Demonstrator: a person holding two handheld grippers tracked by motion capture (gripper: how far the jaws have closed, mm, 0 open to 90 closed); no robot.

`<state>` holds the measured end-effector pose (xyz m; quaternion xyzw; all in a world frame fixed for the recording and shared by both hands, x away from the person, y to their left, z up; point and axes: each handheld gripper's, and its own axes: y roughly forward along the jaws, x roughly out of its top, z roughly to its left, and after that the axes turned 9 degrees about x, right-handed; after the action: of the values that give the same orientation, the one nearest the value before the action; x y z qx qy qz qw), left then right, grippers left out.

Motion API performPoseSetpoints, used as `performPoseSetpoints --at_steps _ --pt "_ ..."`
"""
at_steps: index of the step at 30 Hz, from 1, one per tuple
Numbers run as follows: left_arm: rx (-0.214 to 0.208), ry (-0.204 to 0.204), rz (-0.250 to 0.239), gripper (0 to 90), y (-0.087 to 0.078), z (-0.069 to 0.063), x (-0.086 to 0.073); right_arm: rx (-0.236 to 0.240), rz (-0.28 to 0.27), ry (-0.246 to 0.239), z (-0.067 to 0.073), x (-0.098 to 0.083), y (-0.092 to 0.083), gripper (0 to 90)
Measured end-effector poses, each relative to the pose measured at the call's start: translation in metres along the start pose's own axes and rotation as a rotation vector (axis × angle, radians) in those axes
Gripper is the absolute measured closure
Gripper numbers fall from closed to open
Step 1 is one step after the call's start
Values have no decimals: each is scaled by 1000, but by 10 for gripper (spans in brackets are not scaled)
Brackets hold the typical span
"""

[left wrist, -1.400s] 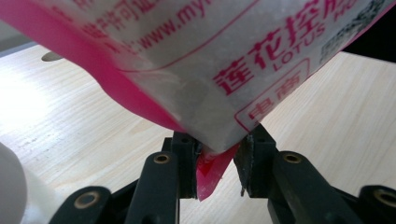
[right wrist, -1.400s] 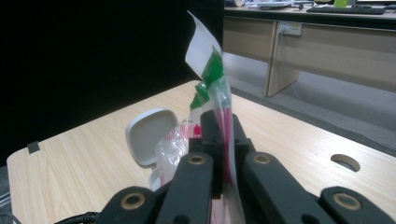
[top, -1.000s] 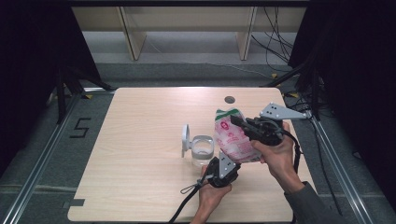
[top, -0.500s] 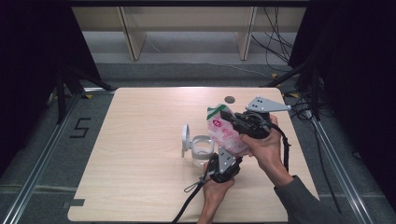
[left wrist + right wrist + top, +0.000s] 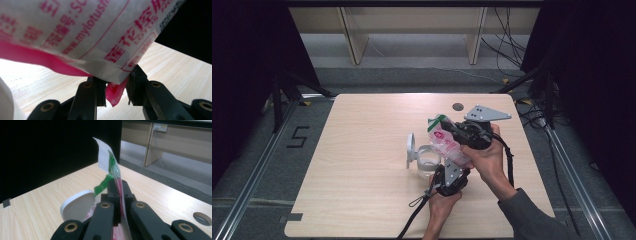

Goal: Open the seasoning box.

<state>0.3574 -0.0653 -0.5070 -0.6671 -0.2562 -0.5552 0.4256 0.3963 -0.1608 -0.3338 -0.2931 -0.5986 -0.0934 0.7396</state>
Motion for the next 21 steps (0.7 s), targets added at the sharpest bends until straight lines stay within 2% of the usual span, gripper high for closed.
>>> performPoseSetpoints --at_steps 1,2,4,5,7,14,15,16,19,21 --pt "-2 -1 3 718 0 0 0 1 9 5 1 0 2 900" --pt "-3 -2 -1 721 0 0 0 0 25 -12 0 1 6 900" --pt "-4 1 -12 721 1 -1 0 1 27 -12 0 1 7 900" --pt "-2 6 -5 723 0 -1 0 1 26 2 2 1 9 900" --pt "-6 5 -14 723 0 -1 0 -11 34 -34 2 2 10 900" --pt "-35 -8 -20 727 1 -1 0 -12 69 -24 6 4 19 900" --pt "-36 -8 -22 728 2 -1 0 -20 68 -61 4 4 20 900" --pt "-37 -6 -25 728 2 -1 -1 -5 74 -38 6 4 21 900" --pt "-45 -5 -25 729 2 0 0 -10 91 -44 7 4 26 900" --pt "-47 15 -30 730 2 -1 0 -18 101 -47 10 5 28 900"
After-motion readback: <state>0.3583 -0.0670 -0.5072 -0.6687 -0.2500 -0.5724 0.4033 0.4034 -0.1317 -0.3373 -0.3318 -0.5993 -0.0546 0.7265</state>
